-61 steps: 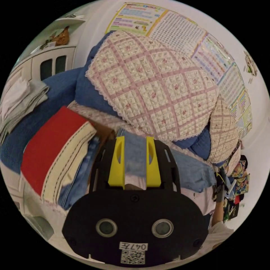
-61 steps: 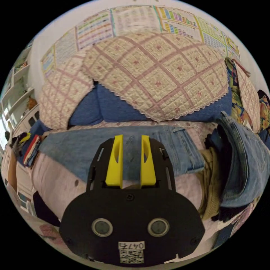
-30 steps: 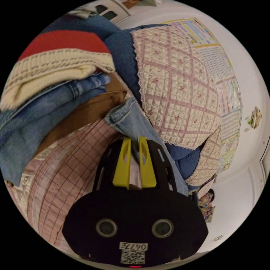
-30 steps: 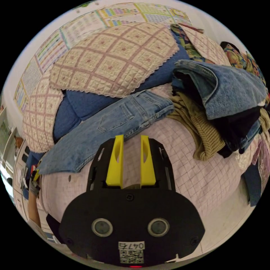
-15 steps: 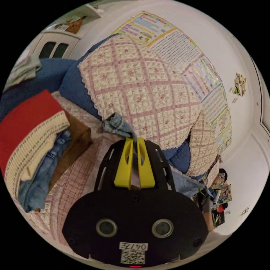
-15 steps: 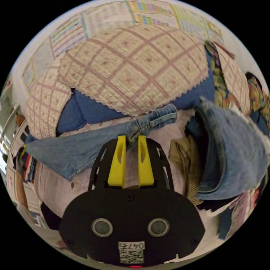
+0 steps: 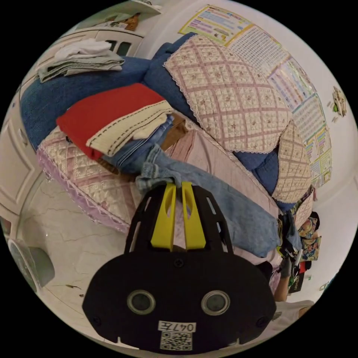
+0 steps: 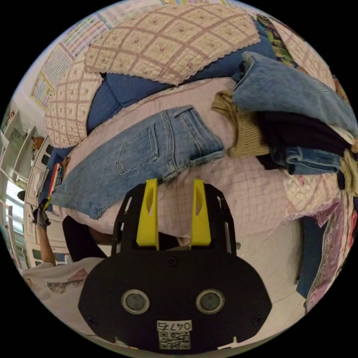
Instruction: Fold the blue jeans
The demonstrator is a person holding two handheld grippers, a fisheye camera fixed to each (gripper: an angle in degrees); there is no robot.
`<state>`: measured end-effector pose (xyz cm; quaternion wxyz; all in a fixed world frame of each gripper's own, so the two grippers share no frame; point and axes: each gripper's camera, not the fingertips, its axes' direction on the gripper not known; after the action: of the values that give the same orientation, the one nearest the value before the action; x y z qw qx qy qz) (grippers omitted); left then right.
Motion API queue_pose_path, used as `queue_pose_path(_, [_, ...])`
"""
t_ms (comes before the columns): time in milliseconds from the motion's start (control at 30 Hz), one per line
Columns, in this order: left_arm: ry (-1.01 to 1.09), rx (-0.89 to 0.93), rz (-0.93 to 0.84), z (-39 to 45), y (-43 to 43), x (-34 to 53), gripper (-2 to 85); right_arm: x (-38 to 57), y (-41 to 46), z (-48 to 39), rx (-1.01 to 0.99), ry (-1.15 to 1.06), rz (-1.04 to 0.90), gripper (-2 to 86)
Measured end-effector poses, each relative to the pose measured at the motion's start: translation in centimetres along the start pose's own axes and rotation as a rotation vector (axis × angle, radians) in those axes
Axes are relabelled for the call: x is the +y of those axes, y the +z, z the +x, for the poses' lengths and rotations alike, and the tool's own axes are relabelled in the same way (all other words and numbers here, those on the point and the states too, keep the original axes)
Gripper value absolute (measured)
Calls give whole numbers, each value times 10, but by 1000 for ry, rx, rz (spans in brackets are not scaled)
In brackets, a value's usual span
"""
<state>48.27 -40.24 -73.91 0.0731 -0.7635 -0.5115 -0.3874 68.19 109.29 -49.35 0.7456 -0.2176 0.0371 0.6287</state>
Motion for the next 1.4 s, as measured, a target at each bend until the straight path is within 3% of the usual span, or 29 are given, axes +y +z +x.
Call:
queue_pose_path(133, [-9, 18, 26, -6, -29, 26, -5, 48, -12, -47, 168, -126, 131, 112])
queue_pose_path(200, [-11, -7, 25, -8, -42, 42, -4, 61, -4, -92, 99, -281, 154, 98])
queue_pose_path(367, [-102, 38, 23, -31, -62, 70, 2, 101, 77, -271, -293, -783, 71, 79])
queue_pose_path(467, [-122, 88, 42, -39, -79, 88, 19, 121, 133, -363, -356, -950, 25, 68])
queue_pose_path(633, [-149, 153, 112, -47, -107, 117, 48, 124, 220, -463, -343, -981, -32, 46])
queue_pose_path(767, [-150, 229, 197, -43, -134, 141, 19, 123, 292, -515, -311, -946, -98, 18])
queue_pose_path(867, [-122, 217, 224, -25, -157, 154, 7, 125, 344, -532, -184, -897, -110, -5])
queue_pose_path(967, [-87, 216, 250, -4, -182, 164, 3, 127, 378, -531, -207, -853, -175, -9])
queue_pose_path(1100, [-114, 203, 233, 24, -207, 174, 0, 144, 363, -515, -256, -841, -187, -12])
queue_pose_path(1233, [-117, 195, 238, 57, -230, 182, 0, 212, 317, -480, -495, -945, -167, -12])
queue_pose_path(1400, [-34, 98, 266, 140, -269, 189, -2, 255, 335, -467, -345, -944, -121, -13])
